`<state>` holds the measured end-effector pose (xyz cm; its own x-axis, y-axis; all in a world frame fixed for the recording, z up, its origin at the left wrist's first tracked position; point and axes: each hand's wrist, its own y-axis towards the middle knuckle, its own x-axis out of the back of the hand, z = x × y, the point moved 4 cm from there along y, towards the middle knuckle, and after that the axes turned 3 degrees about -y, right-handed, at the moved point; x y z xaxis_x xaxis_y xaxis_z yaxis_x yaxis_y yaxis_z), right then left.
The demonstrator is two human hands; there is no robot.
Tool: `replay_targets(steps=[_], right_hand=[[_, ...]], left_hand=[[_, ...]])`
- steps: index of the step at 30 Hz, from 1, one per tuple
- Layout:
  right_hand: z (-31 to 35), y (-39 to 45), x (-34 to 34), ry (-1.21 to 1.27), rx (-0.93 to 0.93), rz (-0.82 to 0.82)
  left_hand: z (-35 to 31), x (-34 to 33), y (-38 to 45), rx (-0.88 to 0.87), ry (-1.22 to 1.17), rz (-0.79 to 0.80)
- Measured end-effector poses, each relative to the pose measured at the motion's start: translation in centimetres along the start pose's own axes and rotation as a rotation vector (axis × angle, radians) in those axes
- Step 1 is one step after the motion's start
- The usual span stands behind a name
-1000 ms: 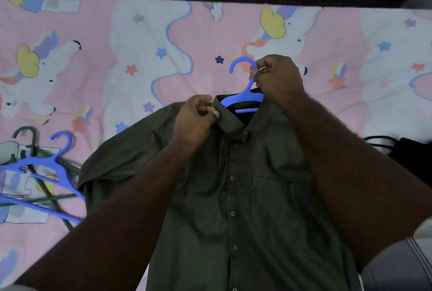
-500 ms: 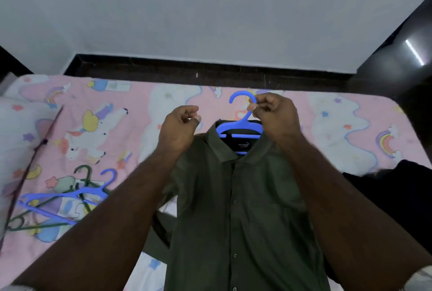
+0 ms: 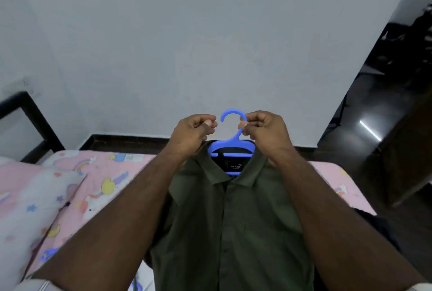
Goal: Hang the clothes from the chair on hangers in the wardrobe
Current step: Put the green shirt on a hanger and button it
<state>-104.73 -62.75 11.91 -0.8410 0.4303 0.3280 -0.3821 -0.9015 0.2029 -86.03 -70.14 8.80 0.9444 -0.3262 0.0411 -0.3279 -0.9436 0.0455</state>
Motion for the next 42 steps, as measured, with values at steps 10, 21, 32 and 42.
replay_targets(steps=[10, 21, 32, 42], right_hand=[[9.6, -5.7, 4.3, -0.002, 0.237, -0.022], [14.6, -9.6, 7.9, -0.247, 0.390, 0.048], [11.4, -11.0, 6.9, -0.056, 0.221, 0.316], [13.0, -12.2, 4.8, 0.000, 0.270, 0.227]], left_hand=[[-13.8, -2.0, -10.2, -0.171, -0.142, 0.059], [-21.1, 2.7, -17.0, -0.366, 0.036, -0.214], [-23.8, 11.8, -21.0, -0.410, -0.051, -0.413], [-24.8, 17.4, -22.6, -0.411, -0.119, -0.455]])
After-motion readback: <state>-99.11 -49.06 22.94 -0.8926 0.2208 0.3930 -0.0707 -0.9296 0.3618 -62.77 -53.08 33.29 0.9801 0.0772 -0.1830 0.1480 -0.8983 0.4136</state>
